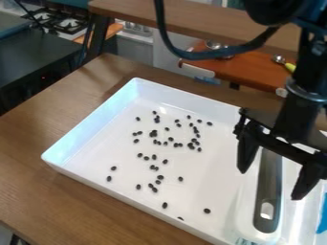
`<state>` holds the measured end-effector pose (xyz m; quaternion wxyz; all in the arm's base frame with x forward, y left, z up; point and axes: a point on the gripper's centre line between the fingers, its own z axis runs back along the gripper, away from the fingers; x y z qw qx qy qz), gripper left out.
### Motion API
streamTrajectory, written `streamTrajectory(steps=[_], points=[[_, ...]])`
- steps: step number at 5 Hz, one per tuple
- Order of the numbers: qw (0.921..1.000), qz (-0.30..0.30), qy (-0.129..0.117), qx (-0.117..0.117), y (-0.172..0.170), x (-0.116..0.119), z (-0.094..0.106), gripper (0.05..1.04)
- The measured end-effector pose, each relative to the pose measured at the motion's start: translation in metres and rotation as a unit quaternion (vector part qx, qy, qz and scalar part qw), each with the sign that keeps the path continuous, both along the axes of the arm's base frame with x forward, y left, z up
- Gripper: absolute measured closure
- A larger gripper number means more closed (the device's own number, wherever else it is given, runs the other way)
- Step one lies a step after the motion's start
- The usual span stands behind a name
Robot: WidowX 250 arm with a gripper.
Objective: Sweep into pile
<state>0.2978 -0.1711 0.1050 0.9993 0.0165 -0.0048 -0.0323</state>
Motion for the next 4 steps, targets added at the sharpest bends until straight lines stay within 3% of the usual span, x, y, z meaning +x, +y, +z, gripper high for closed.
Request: streamTrajectory(steps=[3, 4], points=[[0.9992, 0.032, -0.011, -0.02, 0.0135, 0.0111, -0.0076, 0.111], [0.9992, 0.033, -0.006, -0.022, 0.0147, 0.0085, -0.0127, 0.401]])
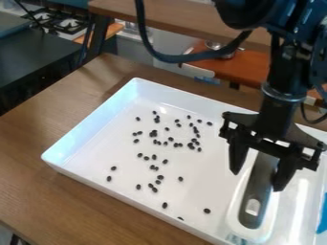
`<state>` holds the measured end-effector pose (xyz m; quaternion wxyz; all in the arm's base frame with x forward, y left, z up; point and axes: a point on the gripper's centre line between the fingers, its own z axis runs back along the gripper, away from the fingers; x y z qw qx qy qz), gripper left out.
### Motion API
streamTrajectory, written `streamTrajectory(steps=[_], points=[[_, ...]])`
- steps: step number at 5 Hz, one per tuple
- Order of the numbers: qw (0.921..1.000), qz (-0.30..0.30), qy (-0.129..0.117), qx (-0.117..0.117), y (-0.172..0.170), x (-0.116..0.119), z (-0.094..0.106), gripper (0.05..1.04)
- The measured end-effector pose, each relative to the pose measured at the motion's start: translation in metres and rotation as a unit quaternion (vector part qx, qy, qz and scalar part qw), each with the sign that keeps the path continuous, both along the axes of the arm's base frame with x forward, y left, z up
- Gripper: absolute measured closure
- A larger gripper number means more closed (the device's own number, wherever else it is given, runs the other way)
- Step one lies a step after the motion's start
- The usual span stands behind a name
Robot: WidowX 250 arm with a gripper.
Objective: Sweep into pile
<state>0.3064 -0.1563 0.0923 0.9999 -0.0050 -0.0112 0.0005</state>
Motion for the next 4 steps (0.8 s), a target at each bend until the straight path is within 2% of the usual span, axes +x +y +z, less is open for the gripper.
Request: streamTrajectory(steps=[1, 4], points=[[1.0, 0.005, 0.0, 0.004, 0.003, -0.002, -0.005, 0.607], [0.9999, 0.009, -0.009, 0.004, 0.023, -0.005, -0.006, 0.608]])
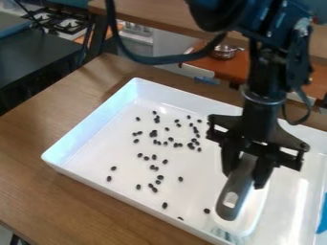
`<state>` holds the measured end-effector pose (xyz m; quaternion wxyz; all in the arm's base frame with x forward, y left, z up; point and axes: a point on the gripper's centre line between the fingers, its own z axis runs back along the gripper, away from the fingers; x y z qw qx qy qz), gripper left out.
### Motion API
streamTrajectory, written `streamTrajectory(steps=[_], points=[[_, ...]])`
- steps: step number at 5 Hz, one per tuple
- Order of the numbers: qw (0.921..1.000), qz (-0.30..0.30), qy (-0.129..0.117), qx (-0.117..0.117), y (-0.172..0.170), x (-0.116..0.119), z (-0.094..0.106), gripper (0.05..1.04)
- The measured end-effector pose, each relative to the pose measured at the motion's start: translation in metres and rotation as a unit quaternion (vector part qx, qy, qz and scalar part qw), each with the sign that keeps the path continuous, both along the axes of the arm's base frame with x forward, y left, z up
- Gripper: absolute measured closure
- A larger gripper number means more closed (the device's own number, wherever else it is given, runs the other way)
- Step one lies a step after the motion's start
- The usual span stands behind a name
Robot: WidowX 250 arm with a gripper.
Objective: Sweep into pile
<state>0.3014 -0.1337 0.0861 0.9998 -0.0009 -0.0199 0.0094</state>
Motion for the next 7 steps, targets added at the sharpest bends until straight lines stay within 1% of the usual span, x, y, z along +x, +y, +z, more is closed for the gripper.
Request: streamTrajectory(steps=[1, 2, 3, 4, 5, 6, 7], points=[[0.9999, 0.006, 0.014, 0.003, 0.018, -0.001, -0.001, 0.608], [0.9998, 0.006, 0.019, 0.005, 0.03, -0.006, -0.001, 0.608], [0.9997, 0.008, 0.021, 0.011, 0.043, -0.017, -0.002, 0.608], [0.9998, 0.007, 0.009, 0.018, 0.054, -0.023, -0.004, 0.608], [0.9995, 0.013, 0.001, 0.03, 0.072, -0.025, -0.005, 0.608], [0.9988, 0.024, -0.003, 0.042, 0.092, -0.023, -0.006, 0.608], [0.9981, 0.03, -0.002, 0.053, 0.115, -0.021, -0.006, 0.608]])
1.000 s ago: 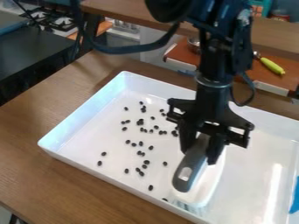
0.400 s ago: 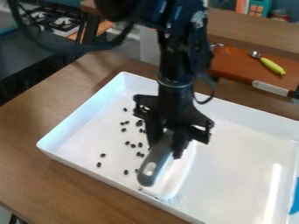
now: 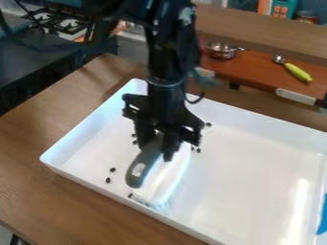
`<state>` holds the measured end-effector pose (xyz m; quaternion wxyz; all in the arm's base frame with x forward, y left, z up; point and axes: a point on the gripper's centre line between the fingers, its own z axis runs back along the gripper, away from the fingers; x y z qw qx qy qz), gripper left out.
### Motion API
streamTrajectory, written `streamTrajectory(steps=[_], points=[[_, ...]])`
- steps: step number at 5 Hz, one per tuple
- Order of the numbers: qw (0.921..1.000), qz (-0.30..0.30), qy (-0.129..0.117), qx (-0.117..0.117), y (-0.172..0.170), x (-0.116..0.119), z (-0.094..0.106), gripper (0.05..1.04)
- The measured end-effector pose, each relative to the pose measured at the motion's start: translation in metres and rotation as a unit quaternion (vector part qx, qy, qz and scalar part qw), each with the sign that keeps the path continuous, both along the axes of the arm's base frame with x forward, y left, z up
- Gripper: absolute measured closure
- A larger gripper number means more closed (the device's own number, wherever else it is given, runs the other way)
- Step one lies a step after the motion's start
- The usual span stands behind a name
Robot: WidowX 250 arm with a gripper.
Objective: Sweep into pile
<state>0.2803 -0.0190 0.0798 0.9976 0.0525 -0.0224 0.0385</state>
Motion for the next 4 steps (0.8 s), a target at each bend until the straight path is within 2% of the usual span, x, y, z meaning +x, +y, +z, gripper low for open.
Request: streamTrajectory(steps=[2, 3, 4], points=[[0.9997, 0.0, 0.013, 0.019, 0.044, -0.003, -0.001, 0.608], [0.9994, -0.003, 0.017, 0.028, 0.063, -0.012, -0.001, 0.608], [0.9993, -0.008, 0.026, 0.027, 0.078, -0.023, 0.002, 0.608]])
